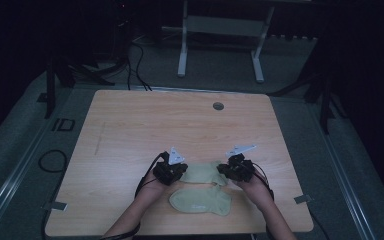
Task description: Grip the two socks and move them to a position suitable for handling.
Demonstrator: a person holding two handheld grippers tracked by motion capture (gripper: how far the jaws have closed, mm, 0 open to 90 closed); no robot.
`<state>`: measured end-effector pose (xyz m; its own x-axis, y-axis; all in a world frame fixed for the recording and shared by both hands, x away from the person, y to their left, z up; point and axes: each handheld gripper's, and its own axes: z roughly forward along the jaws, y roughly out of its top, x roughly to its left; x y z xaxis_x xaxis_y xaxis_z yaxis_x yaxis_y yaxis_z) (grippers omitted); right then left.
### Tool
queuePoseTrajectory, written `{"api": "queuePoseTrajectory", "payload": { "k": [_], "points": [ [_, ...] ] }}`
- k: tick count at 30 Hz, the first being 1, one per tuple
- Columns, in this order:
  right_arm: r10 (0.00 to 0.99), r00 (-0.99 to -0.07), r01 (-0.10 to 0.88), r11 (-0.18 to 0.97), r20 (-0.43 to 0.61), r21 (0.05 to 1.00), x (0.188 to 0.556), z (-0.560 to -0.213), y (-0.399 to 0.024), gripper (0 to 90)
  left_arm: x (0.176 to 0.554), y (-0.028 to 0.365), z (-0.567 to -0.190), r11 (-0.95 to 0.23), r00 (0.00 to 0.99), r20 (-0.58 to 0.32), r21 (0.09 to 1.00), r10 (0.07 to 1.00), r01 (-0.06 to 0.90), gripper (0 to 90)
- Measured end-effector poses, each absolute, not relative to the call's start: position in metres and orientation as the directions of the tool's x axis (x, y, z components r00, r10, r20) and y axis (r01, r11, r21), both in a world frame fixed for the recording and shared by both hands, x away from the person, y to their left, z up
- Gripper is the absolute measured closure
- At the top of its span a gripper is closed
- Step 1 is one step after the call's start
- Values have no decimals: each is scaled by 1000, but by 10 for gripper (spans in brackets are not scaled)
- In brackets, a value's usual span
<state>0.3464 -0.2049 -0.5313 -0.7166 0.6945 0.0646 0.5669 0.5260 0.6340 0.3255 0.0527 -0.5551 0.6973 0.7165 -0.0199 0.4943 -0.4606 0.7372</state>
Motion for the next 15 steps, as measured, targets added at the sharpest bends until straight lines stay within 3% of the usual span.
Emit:
{"api": "queuePoseTrajectory", "payload": {
  "k": [6, 11, 15],
  "points": [
    [672, -740, 548, 578, 28, 605, 345, -549, -206, 587, 328, 57, -566, -468, 689, -20, 719, 725, 513, 812],
    [629, -776, 472, 625, -44, 622, 338, -553, -208, 568, 327, 58, -565, -477, 689, -6, 716, 725, 509, 764],
    [616, -787, 458, 628, -42, 630, 339, -553, -213, 563, 325, 59, -566, -477, 693, -10, 719, 721, 506, 756]
  ]
}}
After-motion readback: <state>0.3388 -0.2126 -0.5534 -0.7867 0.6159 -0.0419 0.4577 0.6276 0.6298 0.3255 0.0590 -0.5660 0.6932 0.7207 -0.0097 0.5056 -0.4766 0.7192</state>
